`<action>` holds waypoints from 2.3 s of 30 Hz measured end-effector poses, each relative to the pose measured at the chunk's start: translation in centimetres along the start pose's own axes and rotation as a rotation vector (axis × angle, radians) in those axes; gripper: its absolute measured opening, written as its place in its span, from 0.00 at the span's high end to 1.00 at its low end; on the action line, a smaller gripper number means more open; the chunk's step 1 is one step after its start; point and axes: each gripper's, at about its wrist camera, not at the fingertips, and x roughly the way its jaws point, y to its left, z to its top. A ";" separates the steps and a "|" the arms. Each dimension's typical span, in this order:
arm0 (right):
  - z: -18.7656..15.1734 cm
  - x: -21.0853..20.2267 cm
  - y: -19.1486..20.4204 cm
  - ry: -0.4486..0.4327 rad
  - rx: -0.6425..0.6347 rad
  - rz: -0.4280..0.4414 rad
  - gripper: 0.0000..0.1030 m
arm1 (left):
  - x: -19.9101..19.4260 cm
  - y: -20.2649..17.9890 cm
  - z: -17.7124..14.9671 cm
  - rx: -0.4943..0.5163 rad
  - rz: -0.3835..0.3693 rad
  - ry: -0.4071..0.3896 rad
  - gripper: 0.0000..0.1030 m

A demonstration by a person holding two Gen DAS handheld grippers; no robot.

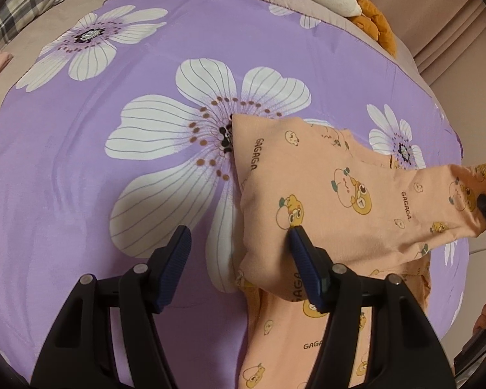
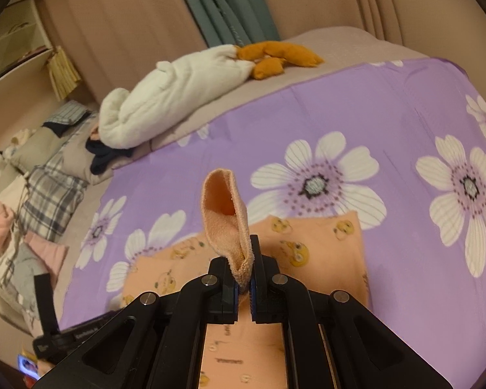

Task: Fold small clothes
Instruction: 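Carry the held side across the onesie body and lower it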

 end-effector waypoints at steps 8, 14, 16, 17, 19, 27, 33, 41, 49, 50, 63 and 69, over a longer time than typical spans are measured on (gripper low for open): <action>-0.9 0.8 -1.8 0.040 0.032 -0.027 0.94 | 1.1 -0.4 -0.1 0.009 0.015 0.022 0.39; -1.4 1.1 -2.4 0.056 0.045 -0.041 0.94 | 1.6 -0.4 -0.1 0.017 0.025 0.032 0.38; -1.5 1.1 -2.6 0.061 0.046 -0.043 0.94 | 1.7 -0.4 -0.1 0.019 0.028 0.033 0.38; -1.5 1.1 -2.7 0.063 0.047 -0.043 0.94 | 1.8 -0.4 -0.1 0.018 0.029 0.034 0.38; -1.6 1.2 -2.8 0.067 0.050 -0.046 0.94 | 2.0 -0.4 -0.1 0.018 0.032 0.037 0.37; -2.3 1.7 -3.8 0.094 0.069 -0.063 0.94 | 2.5 -0.5 -0.1 0.027 0.043 0.041 0.36; -3.1 2.4 -4.7 0.125 0.082 -0.085 0.94 | 2.6 -0.6 -0.1 0.028 0.045 0.043 0.36; -4.7 3.7 -5.9 0.181 0.098 -0.123 0.94 | -0.1 -0.2 0.3 -0.025 -0.035 0.013 0.48; -5.7 4.2 -6.5 0.208 0.110 -0.136 0.94 | -1.0 0.6 1.2 -0.026 0.008 -0.028 0.52; -5.8 4.2 -6.6 0.210 0.109 -0.139 0.94 | -0.8 0.7 1.3 -0.024 0.014 -0.026 0.53; -6.2 3.7 -6.9 0.194 0.120 -0.145 0.94 | 1.7 0.3 1.0 0.021 0.060 0.022 0.55; -6.4 3.6 -7.7 0.202 0.145 -0.142 0.94 | 2.2 0.0 0.8 0.035 0.095 0.012 0.52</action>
